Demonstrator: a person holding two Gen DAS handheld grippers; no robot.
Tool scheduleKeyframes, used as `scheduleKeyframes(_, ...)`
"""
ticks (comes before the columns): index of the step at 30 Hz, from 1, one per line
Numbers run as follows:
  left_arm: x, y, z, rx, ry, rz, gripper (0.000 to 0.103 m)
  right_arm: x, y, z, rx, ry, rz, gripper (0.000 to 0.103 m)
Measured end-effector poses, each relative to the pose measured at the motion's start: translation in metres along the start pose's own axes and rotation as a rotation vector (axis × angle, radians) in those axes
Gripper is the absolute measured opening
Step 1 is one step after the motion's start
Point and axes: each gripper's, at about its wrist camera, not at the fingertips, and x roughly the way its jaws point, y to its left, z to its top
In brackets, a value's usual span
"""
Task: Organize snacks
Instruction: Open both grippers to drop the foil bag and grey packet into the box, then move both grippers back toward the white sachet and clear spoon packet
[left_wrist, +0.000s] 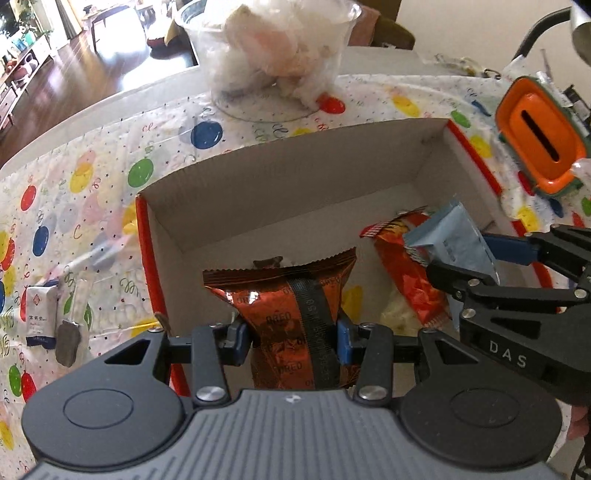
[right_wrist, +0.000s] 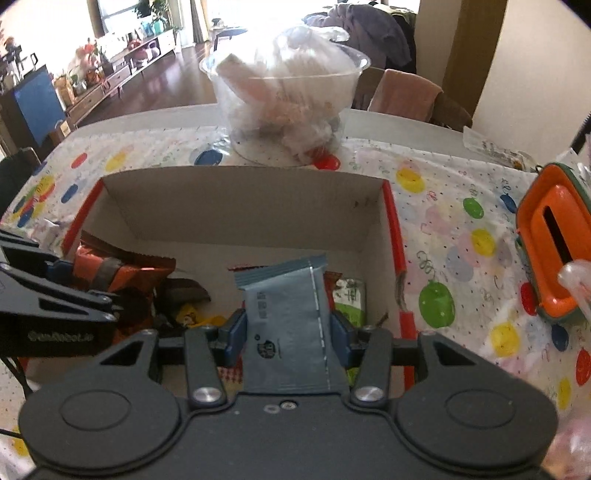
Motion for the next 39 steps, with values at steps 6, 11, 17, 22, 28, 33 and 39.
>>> scheduleKeyframes(6, 0.013, -0.001, 0.004, 0.01, 0.029, 0.016, 0.043, 0.009, 0.003, 0.003, -0.025, 0.018, -0.003, 0.046)
scheduleKeyframes(11, 0.015, 0.004, 0.005, -0.009, 0.038, 0.013, 0.044, 0.01, 0.001, 0.005, -0.023, 0.021, 0.009, 0.047)
scheduleKeyframes(17, 0.008, 0.011, 0.002, -0.042, 0.021, -0.021, 0.054, 0.004, 0.001, 0.004, -0.035, 0.013, 0.017, 0.05)
scheduleKeyframes(22, -0.006, 0.018, -0.005, -0.069, -0.01, -0.062, 0.055, -0.009, 0.004, 0.0, -0.042, -0.007, 0.031, 0.051)
scheduleKeyframes(28, -0.03, 0.024, -0.016, -0.067, -0.069, -0.086, 0.055, -0.033, 0.014, -0.004, -0.054, -0.048, 0.062, 0.051)
scheduleKeyframes(33, -0.055, 0.032, -0.027, -0.053, -0.133, -0.095, 0.055, -0.054, 0.025, -0.007, -0.046, -0.109, 0.08, 0.067)
scheduleKeyframes(39, -0.084, 0.05, -0.042, -0.062, -0.219, -0.101, 0.064, -0.076, 0.043, -0.006, -0.037, -0.165, 0.122, 0.076)
